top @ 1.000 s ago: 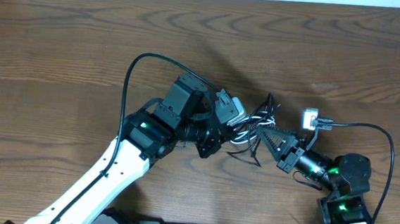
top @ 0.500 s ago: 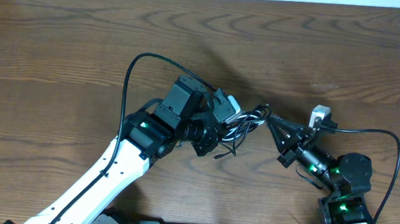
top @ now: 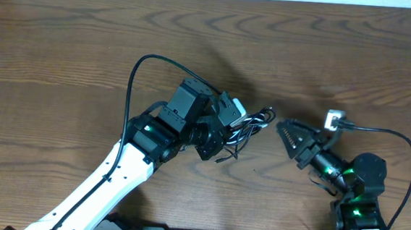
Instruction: Untangle cables
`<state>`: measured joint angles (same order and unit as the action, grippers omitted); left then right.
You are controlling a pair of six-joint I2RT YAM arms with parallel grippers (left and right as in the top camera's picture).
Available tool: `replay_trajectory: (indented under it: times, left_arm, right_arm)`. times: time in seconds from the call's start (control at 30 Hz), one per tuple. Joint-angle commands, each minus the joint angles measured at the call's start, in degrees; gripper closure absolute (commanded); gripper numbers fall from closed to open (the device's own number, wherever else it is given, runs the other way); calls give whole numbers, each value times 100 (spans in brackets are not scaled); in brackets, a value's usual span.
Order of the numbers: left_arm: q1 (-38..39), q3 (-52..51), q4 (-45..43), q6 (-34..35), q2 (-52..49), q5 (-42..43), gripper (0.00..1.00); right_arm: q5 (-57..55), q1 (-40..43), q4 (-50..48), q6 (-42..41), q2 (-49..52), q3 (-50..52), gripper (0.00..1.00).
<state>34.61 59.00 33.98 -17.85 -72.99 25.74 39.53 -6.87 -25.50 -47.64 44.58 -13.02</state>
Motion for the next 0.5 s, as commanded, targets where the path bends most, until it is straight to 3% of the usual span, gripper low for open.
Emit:
replay_trajectory:
  times: [0.0,0.1,0.47]
  left_arm:
    - [-13,46,-20,-474,-2,485,92]
    - [-13,46,-20,-824,-2,907,92]
    - [-13,44,-17,-852,-2,922,92]
  right_arm:
    - [-142,166,-9,-1403,-33,-83,58]
    - [15,157,-162,-2085,-33,-81,59]
    - [599,153,-748,-3912,-33,-81,61]
